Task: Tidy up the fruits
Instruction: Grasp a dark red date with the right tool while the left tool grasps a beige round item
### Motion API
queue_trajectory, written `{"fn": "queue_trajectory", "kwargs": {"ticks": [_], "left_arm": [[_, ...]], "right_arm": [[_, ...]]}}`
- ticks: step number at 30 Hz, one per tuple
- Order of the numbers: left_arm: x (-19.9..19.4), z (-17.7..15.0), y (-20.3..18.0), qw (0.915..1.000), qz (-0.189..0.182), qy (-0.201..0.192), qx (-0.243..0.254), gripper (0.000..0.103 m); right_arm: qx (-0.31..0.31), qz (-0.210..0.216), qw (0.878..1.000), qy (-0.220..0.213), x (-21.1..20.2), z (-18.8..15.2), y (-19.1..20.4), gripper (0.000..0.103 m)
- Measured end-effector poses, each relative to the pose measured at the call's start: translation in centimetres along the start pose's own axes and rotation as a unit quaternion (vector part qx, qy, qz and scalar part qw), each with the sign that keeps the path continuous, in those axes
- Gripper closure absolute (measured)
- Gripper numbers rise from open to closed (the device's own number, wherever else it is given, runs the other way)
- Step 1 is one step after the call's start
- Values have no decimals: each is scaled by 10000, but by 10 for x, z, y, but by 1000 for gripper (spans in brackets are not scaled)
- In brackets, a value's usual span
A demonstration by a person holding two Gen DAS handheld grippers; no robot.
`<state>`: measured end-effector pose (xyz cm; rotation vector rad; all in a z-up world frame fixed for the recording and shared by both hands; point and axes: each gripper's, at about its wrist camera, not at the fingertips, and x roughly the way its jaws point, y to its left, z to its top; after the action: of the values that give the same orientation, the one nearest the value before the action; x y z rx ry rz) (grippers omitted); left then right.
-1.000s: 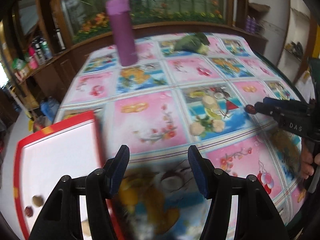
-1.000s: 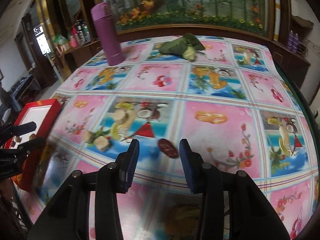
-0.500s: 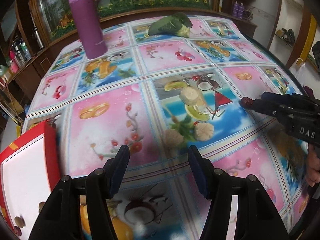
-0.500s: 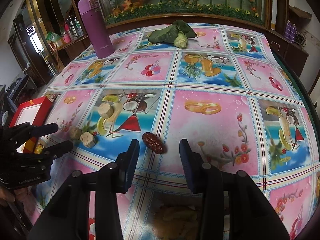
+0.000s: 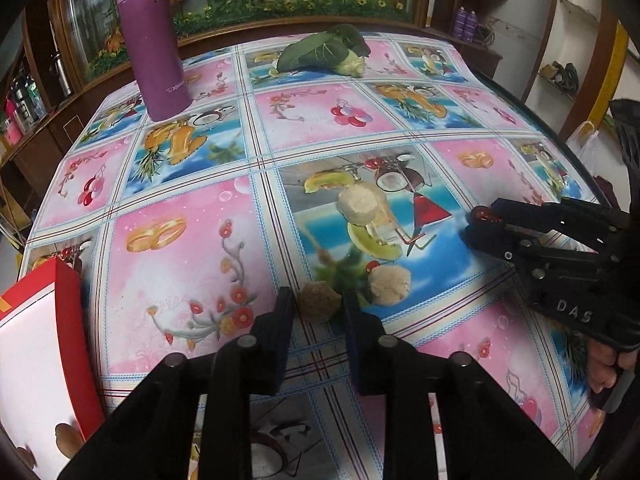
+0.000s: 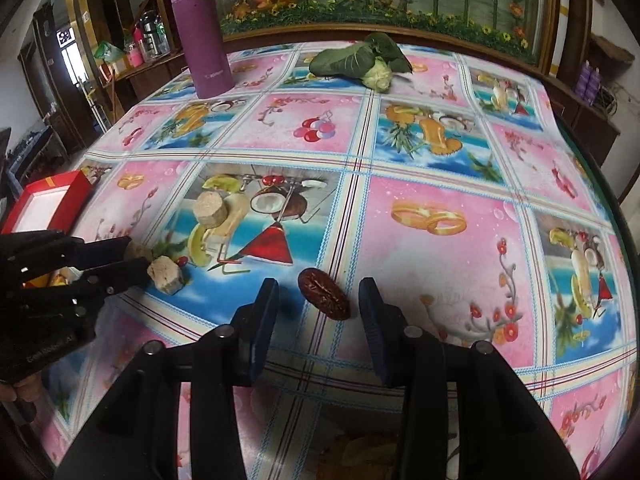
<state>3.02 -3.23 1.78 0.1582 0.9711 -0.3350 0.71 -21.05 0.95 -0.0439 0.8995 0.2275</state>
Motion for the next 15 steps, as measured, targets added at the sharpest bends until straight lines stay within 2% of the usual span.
{"fn": "queue_trajectory", "kwargs": {"ticks": [7, 15], "left_arm": [[-6, -8, 8, 9996, -58, 12, -292, 82], [-36, -31, 15, 9971, -147, -154, -726, 82]], "right_arm": [[-2, -229, 9997, -34, 0, 0, -3, 79], [251, -25, 9996, -153, -12, -1, -5, 80]]}}
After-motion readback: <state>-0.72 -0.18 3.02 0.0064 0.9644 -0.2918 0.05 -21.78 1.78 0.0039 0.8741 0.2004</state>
